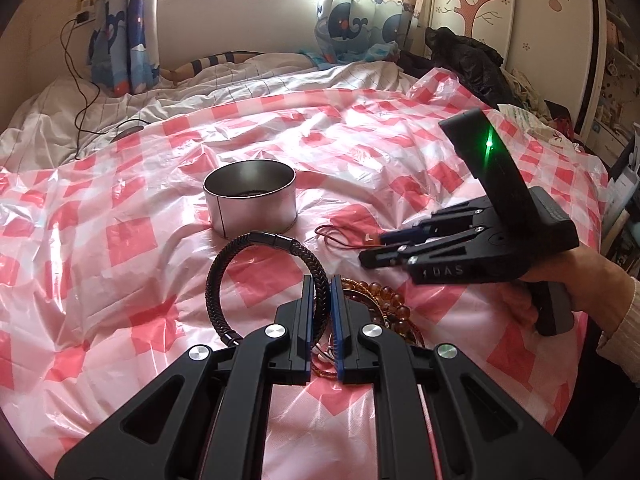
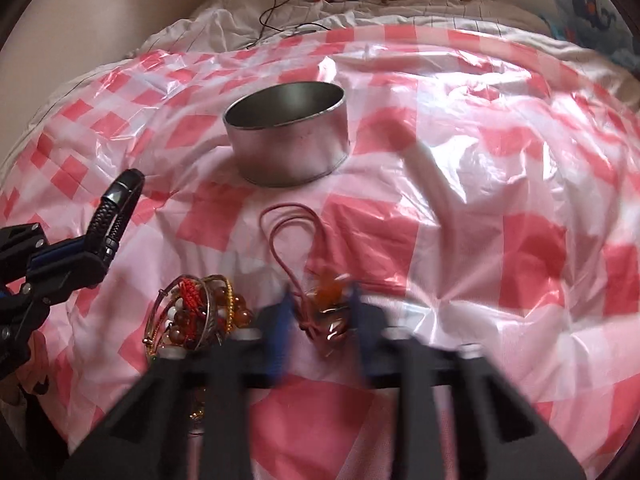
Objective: Organize jewelry
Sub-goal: 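Drop the black bracelet into the tin with the left gripper while the right gripper lowers the red pendant in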
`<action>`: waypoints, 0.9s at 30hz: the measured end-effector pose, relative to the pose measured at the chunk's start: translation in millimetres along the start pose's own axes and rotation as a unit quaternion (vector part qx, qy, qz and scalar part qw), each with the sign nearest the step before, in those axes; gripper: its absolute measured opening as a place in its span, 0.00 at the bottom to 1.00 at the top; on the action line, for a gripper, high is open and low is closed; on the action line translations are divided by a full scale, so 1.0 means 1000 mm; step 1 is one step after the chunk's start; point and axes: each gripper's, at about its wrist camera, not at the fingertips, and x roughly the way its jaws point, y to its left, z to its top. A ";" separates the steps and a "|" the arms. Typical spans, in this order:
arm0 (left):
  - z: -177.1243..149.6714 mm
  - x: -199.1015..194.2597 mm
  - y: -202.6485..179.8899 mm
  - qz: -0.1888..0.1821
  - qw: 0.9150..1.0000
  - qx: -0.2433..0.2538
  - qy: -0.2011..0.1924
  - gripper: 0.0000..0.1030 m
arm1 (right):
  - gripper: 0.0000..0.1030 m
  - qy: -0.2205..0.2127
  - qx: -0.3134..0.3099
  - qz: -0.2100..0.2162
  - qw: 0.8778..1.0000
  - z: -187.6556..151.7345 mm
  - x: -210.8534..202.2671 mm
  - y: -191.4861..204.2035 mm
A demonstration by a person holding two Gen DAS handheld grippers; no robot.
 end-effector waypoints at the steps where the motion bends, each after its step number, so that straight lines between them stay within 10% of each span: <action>1: 0.000 -0.001 0.000 0.001 1.000 0.001 -0.001 0.07 | 0.17 -0.008 -0.001 0.003 1.000 0.001 -0.003 0.000; 12: 0.040 0.002 -0.003 0.016 0.999 0.047 -0.008 0.07 | 0.17 -0.145 0.068 0.060 0.985 0.017 -0.057 -0.020; 27: 0.112 0.108 0.031 -0.010 0.995 0.058 0.079 0.07 | 0.17 -0.152 0.104 0.073 0.980 0.019 -0.062 -0.034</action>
